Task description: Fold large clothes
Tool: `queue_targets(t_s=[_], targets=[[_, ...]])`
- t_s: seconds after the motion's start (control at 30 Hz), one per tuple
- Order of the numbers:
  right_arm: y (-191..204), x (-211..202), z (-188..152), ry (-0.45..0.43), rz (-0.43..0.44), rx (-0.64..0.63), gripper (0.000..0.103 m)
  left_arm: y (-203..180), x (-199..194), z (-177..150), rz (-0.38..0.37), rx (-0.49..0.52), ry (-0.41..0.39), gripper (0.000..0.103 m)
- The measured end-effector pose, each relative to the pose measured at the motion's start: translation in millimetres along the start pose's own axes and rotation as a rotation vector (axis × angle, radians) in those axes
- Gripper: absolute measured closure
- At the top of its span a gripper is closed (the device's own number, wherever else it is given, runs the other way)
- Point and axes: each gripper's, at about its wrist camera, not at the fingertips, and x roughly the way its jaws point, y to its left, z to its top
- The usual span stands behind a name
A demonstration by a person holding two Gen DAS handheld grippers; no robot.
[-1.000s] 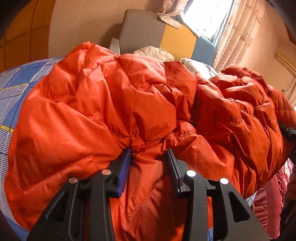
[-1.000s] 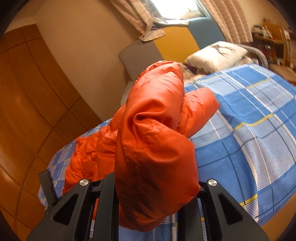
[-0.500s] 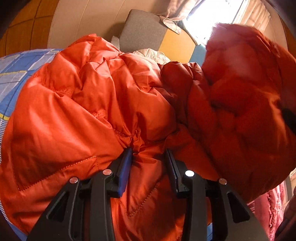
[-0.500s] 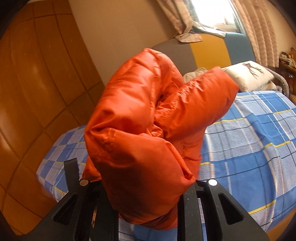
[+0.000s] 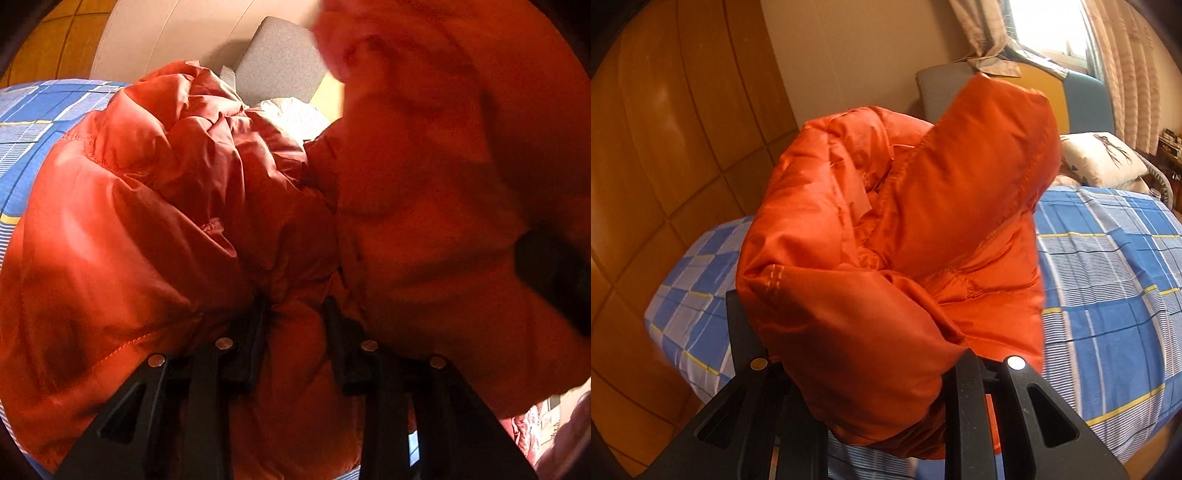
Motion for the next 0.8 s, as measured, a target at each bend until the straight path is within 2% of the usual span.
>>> queue_targets(t_s=[0.1, 0.2, 0.33, 0.4, 0.6, 0.8], targets=[[11, 8, -1, 0.013, 0.003, -0.020, 0.084, 11, -11, 0, -0.027, -0.040, -0.012, 0.080], [23, 16, -6, 0.027, 0.009, -0.051, 0.084, 22, -30, 0, -0.041, -0.080, -0.034, 0.080], [35, 24, -12, 0.046, 0.015, -0.082, 0.084, 41, -69, -2, -0.048, -0.124, -0.096, 0.072], [41, 30, -16, 0.060, 0.018, -0.095, 0.084, 57, -95, -4, -0.032, -0.154, -0.143, 0.070], [56, 46, -26, 0.091, 0.031, -0.128, 0.084, 95, -138, -16, 0.043, -0.208, -0.195, 0.070], [61, 70, -36, 0.138, 0.059, -0.146, 0.084, 108, -165, -25, 0.030, -0.250, -0.234, 0.070]])
